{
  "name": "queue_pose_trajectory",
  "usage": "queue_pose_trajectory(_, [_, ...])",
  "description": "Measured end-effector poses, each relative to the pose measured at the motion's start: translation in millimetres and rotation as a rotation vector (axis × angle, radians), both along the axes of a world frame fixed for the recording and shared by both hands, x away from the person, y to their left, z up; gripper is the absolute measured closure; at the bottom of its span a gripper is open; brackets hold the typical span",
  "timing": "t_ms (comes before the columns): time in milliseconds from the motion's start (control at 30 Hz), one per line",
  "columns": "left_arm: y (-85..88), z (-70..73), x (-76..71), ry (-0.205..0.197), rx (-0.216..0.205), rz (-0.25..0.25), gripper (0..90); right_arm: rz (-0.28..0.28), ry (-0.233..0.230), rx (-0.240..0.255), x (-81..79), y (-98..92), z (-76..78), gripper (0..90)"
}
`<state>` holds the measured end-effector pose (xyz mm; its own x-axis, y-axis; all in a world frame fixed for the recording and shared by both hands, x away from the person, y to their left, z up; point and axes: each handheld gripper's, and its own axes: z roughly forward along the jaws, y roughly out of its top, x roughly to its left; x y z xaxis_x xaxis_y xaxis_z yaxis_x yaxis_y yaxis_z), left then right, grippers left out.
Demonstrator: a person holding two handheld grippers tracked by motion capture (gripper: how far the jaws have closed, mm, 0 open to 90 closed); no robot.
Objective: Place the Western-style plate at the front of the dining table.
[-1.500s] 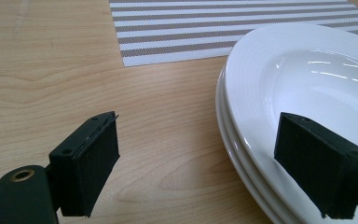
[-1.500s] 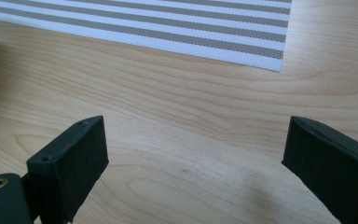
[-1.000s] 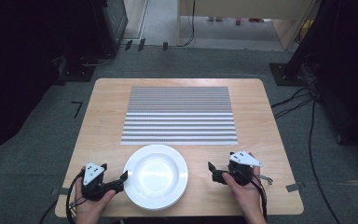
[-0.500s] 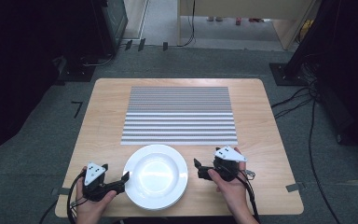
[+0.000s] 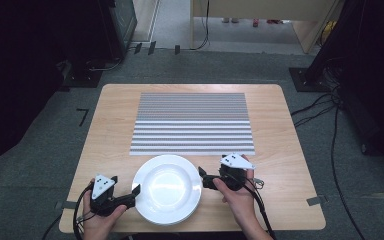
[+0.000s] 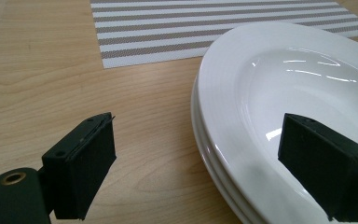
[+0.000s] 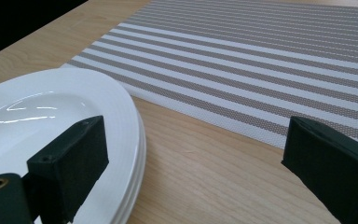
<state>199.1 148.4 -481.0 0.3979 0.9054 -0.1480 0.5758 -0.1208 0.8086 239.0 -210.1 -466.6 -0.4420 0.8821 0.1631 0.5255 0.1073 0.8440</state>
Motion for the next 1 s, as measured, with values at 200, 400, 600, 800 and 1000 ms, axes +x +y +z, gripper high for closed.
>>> queue_pose_trajectory(200, [-6.6,0.3,-1.5,-0.006,0.006,-0.021,10.9,-0.008,0.005,-0.004,-4.2,2.8,-3.4,7.9])
queue_pose_trajectory(400, [-9.6,-0.2,-2.0,-0.001,0.014,-0.030,11.0,-0.008,0.005,-0.011,-10.0,6.6,-10.2,15.5])
queue_pose_trajectory(600, [-11.6,-1.0,-2.4,0.007,0.022,-0.035,13.1,-0.037,0.011,-0.023,-13.6,11.6,-14.1,25.6])
queue_pose_trajectory(800, [-13.3,-2.1,-2.5,0.013,0.025,-0.050,13.7,-0.032,0.009,-0.016,-16.5,13.6,-16.1,31.1])
queue_pose_trajectory(1000, [-14.1,-3.6,-2.4,0.020,0.032,-0.061,15.4,-0.024,0.020,0.000,-17.4,12.5,-19.6,39.5])
